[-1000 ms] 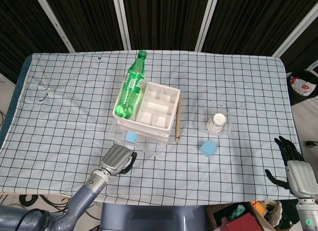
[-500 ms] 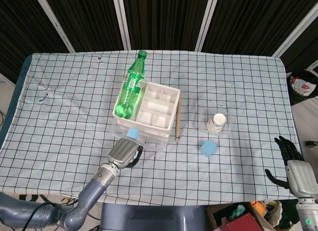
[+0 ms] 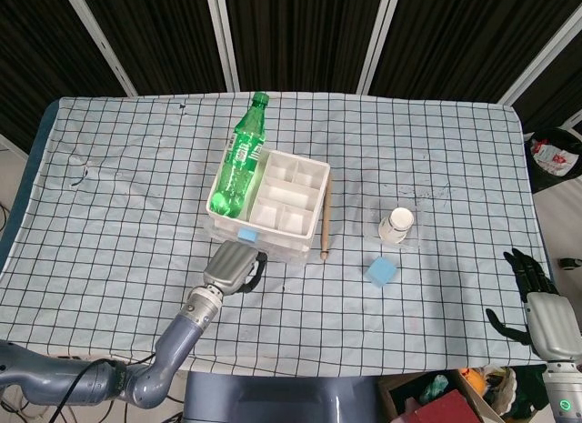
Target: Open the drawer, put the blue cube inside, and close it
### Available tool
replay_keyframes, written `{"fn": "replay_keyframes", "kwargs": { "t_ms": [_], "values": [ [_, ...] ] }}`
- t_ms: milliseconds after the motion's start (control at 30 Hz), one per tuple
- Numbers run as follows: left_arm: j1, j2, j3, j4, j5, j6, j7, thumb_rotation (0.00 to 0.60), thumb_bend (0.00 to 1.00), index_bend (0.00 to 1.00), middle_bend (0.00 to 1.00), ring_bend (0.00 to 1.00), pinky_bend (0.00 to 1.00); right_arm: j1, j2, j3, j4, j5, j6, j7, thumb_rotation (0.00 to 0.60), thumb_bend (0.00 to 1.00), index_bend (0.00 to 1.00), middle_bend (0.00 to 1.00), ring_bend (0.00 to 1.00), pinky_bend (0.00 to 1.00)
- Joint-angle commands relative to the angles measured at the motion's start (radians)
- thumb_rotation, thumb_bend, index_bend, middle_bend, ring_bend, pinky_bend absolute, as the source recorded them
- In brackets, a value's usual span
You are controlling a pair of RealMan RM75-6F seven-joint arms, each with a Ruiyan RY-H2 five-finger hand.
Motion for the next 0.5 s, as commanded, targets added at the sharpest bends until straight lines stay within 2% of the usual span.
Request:
{"fn": "replay_keyframes", "kwargs": {
  "t_ms": [33, 500],
  "values": [
    [-0.010, -0.010, -0.011, 0.019, -0.008, -0.003, -0.005, 0.600, 0.41, 0.65, 0.98, 0.95, 0.90, 0.000, 0.000, 0.000, 0.000, 0.000, -0.001, -0.001, 0.600, 0.25, 0.00, 0.00, 0.00, 0.18],
    [-0.044, -0.047, -0.043, 0.093, -0.048, -0.010, -0.017, 0.600, 0.42, 0.65, 0.98, 0.95, 0.90, 0.001, 0.002, 0.001, -0.002, 0.006, -0.006, -0.002, 0.600, 0.25, 0.00, 0.00, 0.00, 0.18]
  ]
}}
